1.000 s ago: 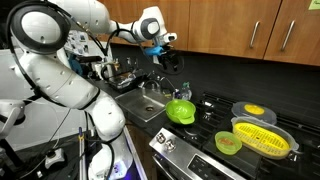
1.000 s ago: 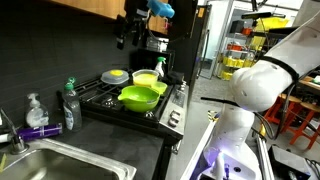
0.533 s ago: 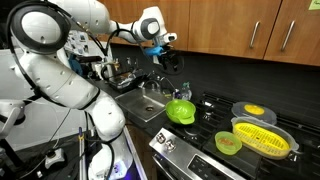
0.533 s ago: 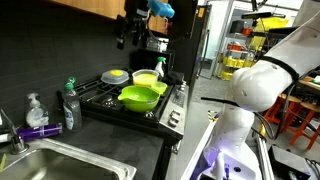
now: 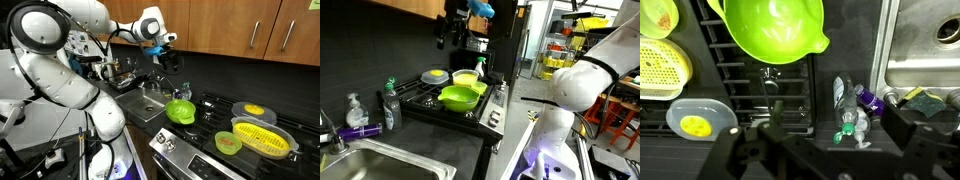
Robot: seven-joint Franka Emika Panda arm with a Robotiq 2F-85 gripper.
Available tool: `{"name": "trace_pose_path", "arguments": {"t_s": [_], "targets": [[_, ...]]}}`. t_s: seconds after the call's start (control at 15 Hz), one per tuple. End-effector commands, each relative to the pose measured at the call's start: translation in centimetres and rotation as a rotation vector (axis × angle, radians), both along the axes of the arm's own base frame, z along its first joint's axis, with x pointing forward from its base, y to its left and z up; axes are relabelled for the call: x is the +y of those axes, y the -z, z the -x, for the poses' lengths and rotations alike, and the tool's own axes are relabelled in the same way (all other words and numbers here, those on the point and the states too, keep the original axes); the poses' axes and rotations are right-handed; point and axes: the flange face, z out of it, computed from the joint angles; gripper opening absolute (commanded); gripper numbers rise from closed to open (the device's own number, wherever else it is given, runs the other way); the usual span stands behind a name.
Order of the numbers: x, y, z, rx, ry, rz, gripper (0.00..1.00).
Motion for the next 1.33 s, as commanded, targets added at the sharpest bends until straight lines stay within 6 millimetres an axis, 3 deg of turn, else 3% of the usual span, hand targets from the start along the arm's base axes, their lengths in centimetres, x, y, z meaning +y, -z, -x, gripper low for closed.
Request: {"name": "trace_pose_path", "arguments": {"t_s": [0.0,0.67,0.87,1.27], "targets": [[0.0,0.0,0.0,0.001,0.0,0.0,1.0],[0.8,-0.7,0.6,-0.016,-0.017,0.017,1.0],[2.5,-1.4,1.4,-0.032,-0.055,0.038,1.0],[7.7,-3.4,4.4,-0.08,-0.179,0.109,1.0]]}}
